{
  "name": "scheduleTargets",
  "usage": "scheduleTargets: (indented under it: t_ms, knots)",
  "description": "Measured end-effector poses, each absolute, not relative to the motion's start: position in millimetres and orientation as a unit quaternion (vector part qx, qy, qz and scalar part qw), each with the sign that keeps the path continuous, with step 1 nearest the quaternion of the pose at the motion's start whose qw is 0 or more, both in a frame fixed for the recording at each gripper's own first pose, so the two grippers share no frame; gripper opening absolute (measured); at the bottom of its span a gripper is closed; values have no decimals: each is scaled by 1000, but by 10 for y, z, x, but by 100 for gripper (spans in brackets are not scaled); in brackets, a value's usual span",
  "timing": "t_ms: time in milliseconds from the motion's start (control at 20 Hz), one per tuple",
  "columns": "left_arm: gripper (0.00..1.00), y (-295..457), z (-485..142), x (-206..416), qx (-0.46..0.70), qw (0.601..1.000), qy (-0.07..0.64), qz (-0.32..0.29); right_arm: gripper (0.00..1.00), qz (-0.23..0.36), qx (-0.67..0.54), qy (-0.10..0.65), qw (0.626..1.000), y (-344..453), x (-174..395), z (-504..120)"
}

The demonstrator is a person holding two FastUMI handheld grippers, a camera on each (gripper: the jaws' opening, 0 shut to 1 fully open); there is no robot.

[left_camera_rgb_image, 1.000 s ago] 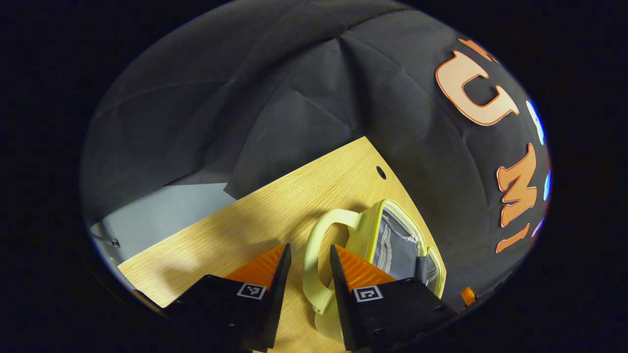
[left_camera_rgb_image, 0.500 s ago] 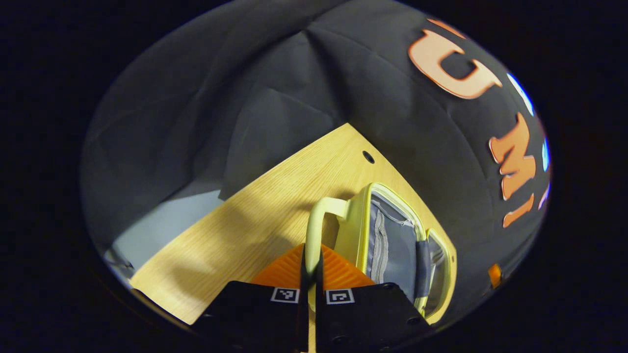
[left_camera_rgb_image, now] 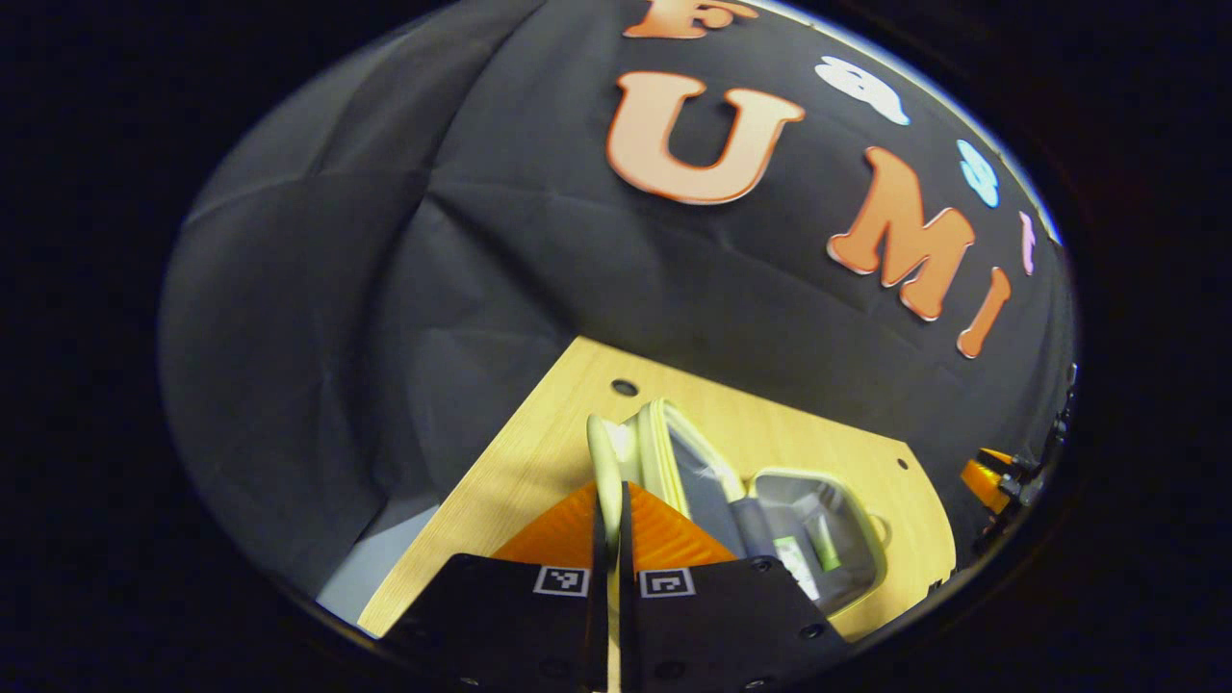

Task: First open the suitcase, pack the skin care products into it, and then close the suitcase.

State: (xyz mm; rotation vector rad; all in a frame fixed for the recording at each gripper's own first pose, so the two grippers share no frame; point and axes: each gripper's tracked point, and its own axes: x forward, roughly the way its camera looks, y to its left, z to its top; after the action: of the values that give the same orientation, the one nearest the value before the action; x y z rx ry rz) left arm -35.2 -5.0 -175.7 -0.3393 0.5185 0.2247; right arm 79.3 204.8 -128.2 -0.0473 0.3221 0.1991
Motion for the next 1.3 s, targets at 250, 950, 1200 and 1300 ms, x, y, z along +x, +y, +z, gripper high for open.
scheduleTargets:
  t_ms: [250, 950, 1200, 1300]
  knots:
    - [5, -756, -1115, -13, -143, 966, 211, 50, 81, 95, -30, 148, 984, 1872, 782, -1237]
    - [5, -3422, -1072, 810, -162, 950, 232, -133, 87, 64, -12, 152, 986, 986, 638, -1342]
    - [5, -4045, -1511, 855, -146, 936, 277, -161, 87, 51, 1, 157, 986, 663, 588, -1460]
    - [6, -4295, -1778, 890, -130, 929, 301, -169, 87, 47, 7, 158, 986, 568, 589, -1480]
